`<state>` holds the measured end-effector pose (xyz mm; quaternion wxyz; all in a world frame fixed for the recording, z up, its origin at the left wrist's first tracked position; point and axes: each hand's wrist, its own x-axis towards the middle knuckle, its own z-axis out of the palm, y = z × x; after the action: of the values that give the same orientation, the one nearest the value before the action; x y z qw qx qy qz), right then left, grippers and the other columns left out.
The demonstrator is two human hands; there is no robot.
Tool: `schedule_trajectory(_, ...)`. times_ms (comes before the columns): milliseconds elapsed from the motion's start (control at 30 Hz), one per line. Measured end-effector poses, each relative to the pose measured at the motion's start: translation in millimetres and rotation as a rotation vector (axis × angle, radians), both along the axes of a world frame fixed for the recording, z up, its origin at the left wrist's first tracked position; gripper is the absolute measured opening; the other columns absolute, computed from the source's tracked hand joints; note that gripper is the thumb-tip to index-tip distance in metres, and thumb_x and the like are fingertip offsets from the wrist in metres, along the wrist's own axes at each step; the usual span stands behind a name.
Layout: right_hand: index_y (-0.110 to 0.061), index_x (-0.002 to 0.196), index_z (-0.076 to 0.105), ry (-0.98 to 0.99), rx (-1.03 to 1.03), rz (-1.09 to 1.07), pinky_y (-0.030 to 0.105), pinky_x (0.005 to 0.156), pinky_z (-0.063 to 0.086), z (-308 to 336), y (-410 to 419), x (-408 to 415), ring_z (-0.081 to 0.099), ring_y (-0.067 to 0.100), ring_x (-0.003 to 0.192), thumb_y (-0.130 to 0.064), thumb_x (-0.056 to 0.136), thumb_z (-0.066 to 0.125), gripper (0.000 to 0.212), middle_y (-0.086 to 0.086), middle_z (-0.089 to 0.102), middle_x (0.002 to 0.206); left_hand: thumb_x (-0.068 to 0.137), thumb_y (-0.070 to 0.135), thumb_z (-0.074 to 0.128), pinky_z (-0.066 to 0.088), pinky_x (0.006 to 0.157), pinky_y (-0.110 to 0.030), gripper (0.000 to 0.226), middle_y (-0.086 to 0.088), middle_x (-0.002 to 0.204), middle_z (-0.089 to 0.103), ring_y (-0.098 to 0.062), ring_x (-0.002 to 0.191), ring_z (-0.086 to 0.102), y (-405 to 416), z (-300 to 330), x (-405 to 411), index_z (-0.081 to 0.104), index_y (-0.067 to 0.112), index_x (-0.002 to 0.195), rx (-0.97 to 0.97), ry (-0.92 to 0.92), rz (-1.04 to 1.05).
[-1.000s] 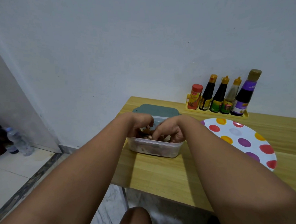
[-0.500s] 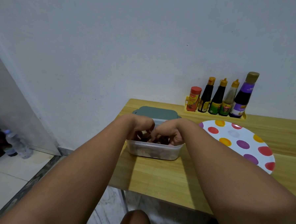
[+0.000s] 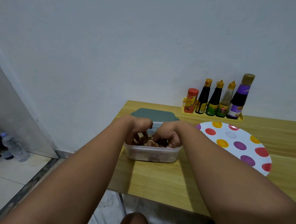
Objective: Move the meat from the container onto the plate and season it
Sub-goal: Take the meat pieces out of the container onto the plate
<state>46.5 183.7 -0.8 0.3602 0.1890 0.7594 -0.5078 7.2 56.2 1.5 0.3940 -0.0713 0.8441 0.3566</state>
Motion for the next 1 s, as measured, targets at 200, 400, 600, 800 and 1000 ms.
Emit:
schedule_trajectory(200,0.003,0.100,0.057,0.004,-0.036,-0.035,0.039,0.066,0.057,0.3,-1.2,0.9,0.061,0.021,0.068,-0.005,0.101,0.047,0.013,0.016,0.060,0.082,0.094,0.041,0.041,0.051,0.082,-0.034,0.050,-0.017,0.108,0.059,-0.024,0.088,0.058,-3.3,-5.7,1.1,0.060,0.003,0.120,0.048,0.024,0.039)
schedule_trajectory(400,0.004,0.098,0.058,-0.004,-0.122,-0.081,0.040,0.068,0.057,3.5,-2.7,7.1,0.065,0.022,0.073,-0.005,0.099,0.049,0.013,0.018,0.063,0.087,0.092,0.035,0.046,0.052,0.074,-0.033,0.043,-0.014,0.103,0.059,-0.023,0.082,0.058,-3.9,-5.0,4.7,0.060,0.004,0.118,0.072,0.047,0.039)
schedule_trajectory(600,0.004,0.089,0.058,0.037,-0.177,-0.116,0.037,0.064,0.058,13.2,-6.1,17.1,0.069,0.022,0.062,-0.002,0.099,0.047,0.015,0.018,0.068,0.073,0.092,0.034,0.047,0.050,0.079,-0.034,0.042,-0.013,0.107,0.060,-0.025,0.089,0.058,-4.3,5.8,8.2,0.061,0.005,0.119,0.078,0.072,0.027)
schedule_trajectory(800,0.000,0.085,0.057,0.153,-0.148,-0.140,0.032,0.069,0.058,25.8,-7.6,28.1,0.065,0.020,0.067,-0.005,0.100,0.049,0.018,0.013,0.065,0.073,0.096,0.037,0.043,0.047,0.086,-0.039,0.042,-0.013,0.114,0.060,-0.026,0.093,0.058,-5.9,18.8,14.7,0.061,0.007,0.120,0.094,0.106,0.038)
schedule_trajectory(1000,0.003,0.091,0.054,0.151,-0.181,-0.157,0.041,0.078,0.057,37.8,-6.3,32.4,0.065,0.031,0.098,-0.008,0.099,0.051,0.015,0.019,0.059,0.094,0.096,0.033,0.042,0.053,0.077,-0.042,0.037,-0.014,0.108,0.062,-0.029,0.094,0.061,-4.9,35.6,22.9,0.063,0.008,0.112,0.128,0.141,0.047)
